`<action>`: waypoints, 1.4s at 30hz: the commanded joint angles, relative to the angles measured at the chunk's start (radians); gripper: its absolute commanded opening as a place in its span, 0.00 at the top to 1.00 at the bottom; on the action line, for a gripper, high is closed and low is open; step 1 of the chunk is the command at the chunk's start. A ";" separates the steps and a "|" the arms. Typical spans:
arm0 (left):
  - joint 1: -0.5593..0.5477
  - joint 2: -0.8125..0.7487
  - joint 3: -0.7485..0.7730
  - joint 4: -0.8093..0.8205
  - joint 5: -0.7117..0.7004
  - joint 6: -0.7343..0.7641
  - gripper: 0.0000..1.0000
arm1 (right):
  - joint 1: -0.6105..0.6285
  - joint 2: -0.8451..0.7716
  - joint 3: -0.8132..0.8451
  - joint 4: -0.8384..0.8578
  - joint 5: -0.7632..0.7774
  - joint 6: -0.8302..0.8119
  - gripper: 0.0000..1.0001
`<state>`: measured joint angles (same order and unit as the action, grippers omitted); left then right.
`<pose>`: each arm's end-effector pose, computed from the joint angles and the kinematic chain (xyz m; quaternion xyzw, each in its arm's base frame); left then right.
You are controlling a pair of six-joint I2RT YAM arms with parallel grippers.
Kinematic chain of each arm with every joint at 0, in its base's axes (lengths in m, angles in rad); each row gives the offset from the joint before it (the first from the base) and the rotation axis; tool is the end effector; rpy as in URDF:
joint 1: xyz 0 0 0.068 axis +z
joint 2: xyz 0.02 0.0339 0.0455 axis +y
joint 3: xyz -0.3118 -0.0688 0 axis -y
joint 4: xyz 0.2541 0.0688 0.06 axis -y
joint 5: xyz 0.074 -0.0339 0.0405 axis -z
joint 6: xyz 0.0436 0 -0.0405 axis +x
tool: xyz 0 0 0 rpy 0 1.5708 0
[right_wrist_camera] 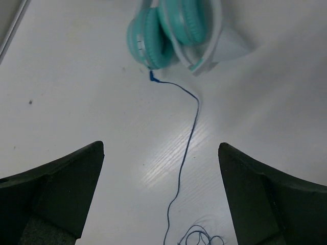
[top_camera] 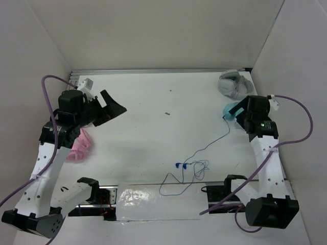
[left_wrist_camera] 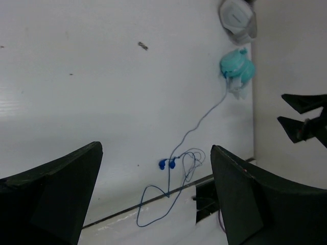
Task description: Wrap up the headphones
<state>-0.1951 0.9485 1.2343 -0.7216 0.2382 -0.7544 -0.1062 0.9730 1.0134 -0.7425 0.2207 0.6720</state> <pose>0.1654 -0.0432 0.4469 -0.1697 0.8224 -0.3331 0.4289 0.1829 -0.0291 0.3662 0.3849 0.8167 0.0208 0.4295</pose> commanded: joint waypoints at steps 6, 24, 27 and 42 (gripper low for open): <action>0.000 0.028 -0.108 0.209 0.199 -0.062 0.01 | -0.246 0.095 -0.059 0.055 0.057 0.035 0.00; 0.085 0.352 0.077 0.257 0.383 0.176 0.01 | -0.474 0.539 0.057 0.378 -0.303 -0.313 0.00; 0.095 0.343 0.079 0.244 0.325 0.184 0.01 | -0.483 0.650 0.135 0.344 -0.372 -0.351 0.00; 0.122 0.348 0.039 0.287 0.300 0.191 0.01 | -0.317 0.887 0.253 0.272 0.020 -0.374 0.04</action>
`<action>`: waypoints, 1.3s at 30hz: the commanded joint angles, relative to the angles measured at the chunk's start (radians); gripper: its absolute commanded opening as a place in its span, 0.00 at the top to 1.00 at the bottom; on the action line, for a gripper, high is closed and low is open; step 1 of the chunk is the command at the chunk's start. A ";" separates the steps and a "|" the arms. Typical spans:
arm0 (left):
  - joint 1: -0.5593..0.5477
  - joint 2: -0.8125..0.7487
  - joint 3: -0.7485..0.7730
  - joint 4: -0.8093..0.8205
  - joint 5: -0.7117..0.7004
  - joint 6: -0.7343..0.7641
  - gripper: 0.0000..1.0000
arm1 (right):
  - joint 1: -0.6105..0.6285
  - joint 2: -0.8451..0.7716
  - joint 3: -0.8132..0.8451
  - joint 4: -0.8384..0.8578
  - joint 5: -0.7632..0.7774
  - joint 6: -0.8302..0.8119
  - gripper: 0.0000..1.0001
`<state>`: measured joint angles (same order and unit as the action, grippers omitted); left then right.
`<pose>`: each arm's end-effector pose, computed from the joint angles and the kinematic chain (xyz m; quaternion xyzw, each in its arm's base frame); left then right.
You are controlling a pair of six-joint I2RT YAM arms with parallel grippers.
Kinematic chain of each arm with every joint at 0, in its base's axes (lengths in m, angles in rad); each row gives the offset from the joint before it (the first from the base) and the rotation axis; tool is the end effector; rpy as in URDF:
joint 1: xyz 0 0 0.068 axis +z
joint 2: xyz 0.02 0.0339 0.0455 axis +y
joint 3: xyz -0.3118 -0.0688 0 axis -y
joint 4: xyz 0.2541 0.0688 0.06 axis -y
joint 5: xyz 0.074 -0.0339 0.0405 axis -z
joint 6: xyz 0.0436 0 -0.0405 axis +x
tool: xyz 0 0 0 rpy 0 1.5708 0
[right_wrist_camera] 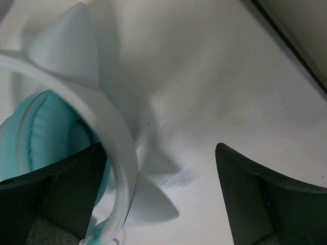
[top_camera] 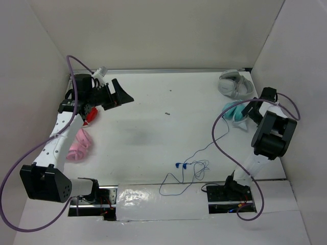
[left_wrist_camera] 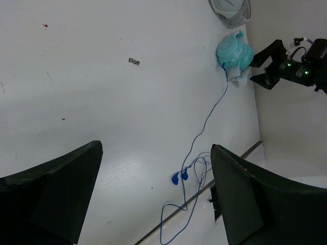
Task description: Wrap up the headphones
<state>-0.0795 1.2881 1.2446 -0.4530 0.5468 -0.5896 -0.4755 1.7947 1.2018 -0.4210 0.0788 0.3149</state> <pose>0.2846 -0.0454 0.4088 -0.0750 0.8354 -0.3809 0.3892 0.3501 -0.1841 0.2256 0.3799 0.8825 -0.0598 0.2707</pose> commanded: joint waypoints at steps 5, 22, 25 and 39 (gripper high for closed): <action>0.012 0.008 0.035 0.013 -0.013 0.031 0.01 | 0.051 0.106 0.100 -0.090 0.153 0.000 0.22; 0.020 -0.018 0.019 0.056 0.177 0.077 0.01 | 0.276 -0.313 -0.110 0.025 -0.040 -0.236 1.00; 0.000 -0.004 0.036 0.048 0.254 0.094 0.01 | 0.431 -0.422 -0.151 0.057 -0.059 -0.304 1.00; -0.302 0.062 0.118 0.014 0.346 0.203 0.01 | 0.946 -0.557 -0.073 0.102 -0.361 -0.399 1.00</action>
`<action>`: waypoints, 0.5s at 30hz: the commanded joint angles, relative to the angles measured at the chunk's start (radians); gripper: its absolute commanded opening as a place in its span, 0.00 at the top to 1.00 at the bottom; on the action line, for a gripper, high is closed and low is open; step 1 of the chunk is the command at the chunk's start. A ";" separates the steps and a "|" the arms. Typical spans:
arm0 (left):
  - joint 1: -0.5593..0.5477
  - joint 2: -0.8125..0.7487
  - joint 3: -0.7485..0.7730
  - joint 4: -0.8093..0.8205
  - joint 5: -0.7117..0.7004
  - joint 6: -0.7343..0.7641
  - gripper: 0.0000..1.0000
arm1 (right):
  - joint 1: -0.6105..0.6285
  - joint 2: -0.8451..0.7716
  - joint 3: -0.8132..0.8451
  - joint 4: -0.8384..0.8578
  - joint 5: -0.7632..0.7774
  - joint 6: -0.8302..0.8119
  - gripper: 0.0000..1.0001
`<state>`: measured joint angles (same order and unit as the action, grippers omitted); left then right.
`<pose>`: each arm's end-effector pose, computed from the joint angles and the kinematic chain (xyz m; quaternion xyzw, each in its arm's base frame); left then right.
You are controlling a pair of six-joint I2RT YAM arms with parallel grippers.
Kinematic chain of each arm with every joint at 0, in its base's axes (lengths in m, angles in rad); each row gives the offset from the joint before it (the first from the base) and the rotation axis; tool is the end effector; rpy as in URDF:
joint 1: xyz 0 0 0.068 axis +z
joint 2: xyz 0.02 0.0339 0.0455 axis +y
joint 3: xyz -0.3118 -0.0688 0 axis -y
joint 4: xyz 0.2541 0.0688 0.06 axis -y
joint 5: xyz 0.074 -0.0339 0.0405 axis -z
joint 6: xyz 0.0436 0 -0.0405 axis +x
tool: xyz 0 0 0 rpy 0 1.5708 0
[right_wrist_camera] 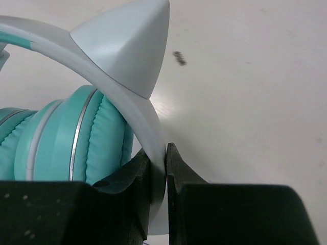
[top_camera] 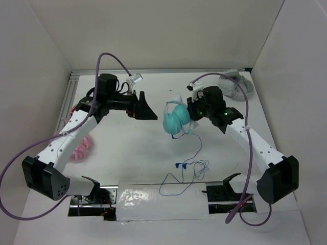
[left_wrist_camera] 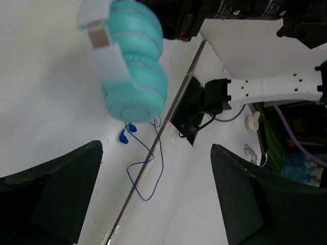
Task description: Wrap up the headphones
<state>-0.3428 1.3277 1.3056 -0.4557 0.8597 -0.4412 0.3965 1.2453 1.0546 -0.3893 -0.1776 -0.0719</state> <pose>0.2632 -0.1290 0.4234 0.1781 0.7863 -0.5095 0.3006 0.2543 0.1148 0.3556 -0.2444 0.8426 0.1535 0.4547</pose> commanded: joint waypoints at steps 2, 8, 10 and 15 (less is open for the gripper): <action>-0.073 0.057 0.078 0.002 0.003 0.055 0.01 | 0.116 -0.014 0.074 0.069 -0.102 -0.023 1.00; -0.137 0.152 0.173 -0.093 -0.099 0.073 0.03 | 0.203 -0.070 0.071 0.066 -0.057 -0.023 1.00; -0.163 0.165 0.192 -0.127 -0.143 0.073 0.06 | 0.211 -0.089 0.081 0.061 -0.036 -0.020 1.00; -0.203 0.163 0.184 -0.181 -0.257 0.052 0.13 | 0.228 -0.104 0.097 0.049 0.009 -0.012 1.00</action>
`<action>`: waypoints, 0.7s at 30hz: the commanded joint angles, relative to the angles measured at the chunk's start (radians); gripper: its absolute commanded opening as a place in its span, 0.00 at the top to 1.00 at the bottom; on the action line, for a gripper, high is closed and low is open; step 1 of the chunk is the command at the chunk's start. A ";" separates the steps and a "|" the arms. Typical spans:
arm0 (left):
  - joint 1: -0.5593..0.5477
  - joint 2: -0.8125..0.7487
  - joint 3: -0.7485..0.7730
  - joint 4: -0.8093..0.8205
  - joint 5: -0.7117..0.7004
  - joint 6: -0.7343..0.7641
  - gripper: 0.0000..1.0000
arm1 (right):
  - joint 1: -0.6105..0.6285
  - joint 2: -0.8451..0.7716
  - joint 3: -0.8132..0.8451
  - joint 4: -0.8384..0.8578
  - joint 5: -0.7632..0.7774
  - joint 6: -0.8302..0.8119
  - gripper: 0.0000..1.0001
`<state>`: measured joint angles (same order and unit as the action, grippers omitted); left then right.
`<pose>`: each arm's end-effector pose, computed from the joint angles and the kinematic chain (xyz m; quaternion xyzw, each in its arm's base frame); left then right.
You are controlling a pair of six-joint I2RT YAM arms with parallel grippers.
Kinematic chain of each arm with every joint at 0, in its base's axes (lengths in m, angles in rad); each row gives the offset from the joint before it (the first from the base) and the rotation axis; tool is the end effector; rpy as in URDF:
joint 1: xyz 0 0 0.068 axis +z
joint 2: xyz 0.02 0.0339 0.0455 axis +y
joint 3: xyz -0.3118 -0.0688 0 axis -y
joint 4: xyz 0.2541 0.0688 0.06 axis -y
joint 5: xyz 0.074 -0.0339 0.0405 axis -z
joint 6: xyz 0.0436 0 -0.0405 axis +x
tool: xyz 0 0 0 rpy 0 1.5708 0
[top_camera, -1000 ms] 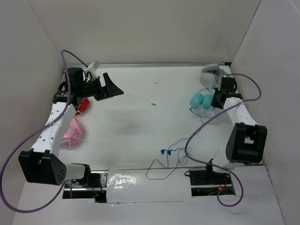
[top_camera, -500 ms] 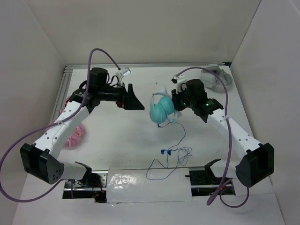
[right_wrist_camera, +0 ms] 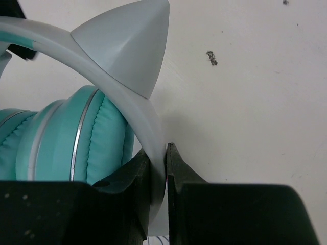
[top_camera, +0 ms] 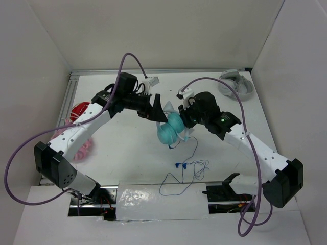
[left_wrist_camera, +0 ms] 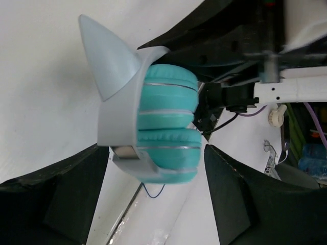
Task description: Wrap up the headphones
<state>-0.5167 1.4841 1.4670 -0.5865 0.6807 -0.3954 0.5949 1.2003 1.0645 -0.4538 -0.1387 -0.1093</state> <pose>0.2794 -0.1903 0.4185 0.2055 0.8236 -0.4584 0.2633 0.2156 0.1532 0.3640 -0.3341 0.8147 0.1723 0.4415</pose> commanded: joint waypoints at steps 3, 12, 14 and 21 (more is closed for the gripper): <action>-0.029 0.004 0.023 -0.065 -0.125 0.000 0.17 | 0.036 -0.061 0.091 0.110 -0.038 0.023 1.00; -0.029 -0.030 0.032 -0.062 -0.109 -0.007 0.89 | 0.052 -0.054 0.106 0.106 -0.009 0.022 1.00; -0.029 -0.047 0.021 -0.040 -0.084 -0.003 1.00 | 0.059 -0.039 0.111 0.102 0.001 0.025 0.99; -0.029 -0.074 0.039 -0.004 -0.133 -0.023 1.00 | 0.097 -0.051 0.098 0.151 -0.043 0.016 0.60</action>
<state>-0.5438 1.4582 1.4700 -0.6537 0.5739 -0.4206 0.6571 1.1820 1.1023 -0.4065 -0.1394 -0.1009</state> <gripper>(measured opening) 0.444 0.350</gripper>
